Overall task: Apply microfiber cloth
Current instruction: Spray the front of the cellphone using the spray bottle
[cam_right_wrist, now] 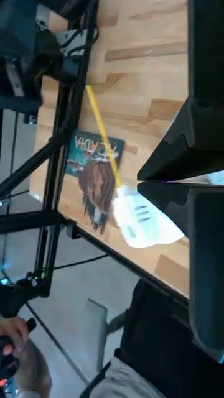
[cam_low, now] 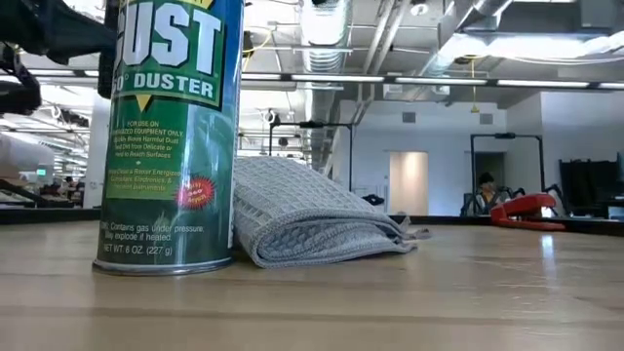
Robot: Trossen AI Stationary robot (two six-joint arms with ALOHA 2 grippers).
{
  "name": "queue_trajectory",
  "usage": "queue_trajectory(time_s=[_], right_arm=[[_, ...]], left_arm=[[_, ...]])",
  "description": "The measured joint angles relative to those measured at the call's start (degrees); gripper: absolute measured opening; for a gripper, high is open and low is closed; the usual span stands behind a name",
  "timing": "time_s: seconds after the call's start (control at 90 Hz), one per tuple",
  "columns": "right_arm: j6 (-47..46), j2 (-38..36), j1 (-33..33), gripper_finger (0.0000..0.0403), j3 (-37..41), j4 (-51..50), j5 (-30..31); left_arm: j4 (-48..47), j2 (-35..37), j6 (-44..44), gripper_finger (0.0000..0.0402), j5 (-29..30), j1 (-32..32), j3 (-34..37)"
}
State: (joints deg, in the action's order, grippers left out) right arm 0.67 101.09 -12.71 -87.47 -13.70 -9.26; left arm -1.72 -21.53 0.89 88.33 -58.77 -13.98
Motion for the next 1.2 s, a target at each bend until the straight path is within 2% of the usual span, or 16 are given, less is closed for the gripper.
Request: queue_trajectory(time_s=[0.156, 0.4, 0.522, 0.811, 1.056, 1.2], right_arm=[[1.1, 4.0, -0.2, 0.0000, -6.2, -6.1, -1.2], [2.4, 7.1, -0.4, 0.0000, -12.8, -9.4, -2.3], [2.4, 7.1, -0.3, 0.0000, -13.7, -9.4, -2.2], [2.0, 7.1, -0.4, 0.0000, -13.7, -10.2, -2.3], [2.2, 7.1, -1.2, 0.0000, -13.7, -9.7, -5.3], [2.2, 7.0, -1.2, 0.0000, -13.7, -9.2, -6.1]], left_arm=[[-0.1, -0.2, 0.3, 0.0009, 0.8, -1.0, 0.0], [-0.1, -1.8, 3.5, 0.0009, 0.1, -1.0, 0.0], [1.7, -6.2, 6.2, 0.0009, 1.4, -1.0, 0.0], [15.5, -18.5, 5.1, 0.0009, 1.7, -0.9, -0.2], [17.7, -21.6, 7.4, 0.0009, 1.7, 2.4, -0.2], [23.6, -22.0, 0.5, 0.0009, 1.7, 2.4, -1.7]])
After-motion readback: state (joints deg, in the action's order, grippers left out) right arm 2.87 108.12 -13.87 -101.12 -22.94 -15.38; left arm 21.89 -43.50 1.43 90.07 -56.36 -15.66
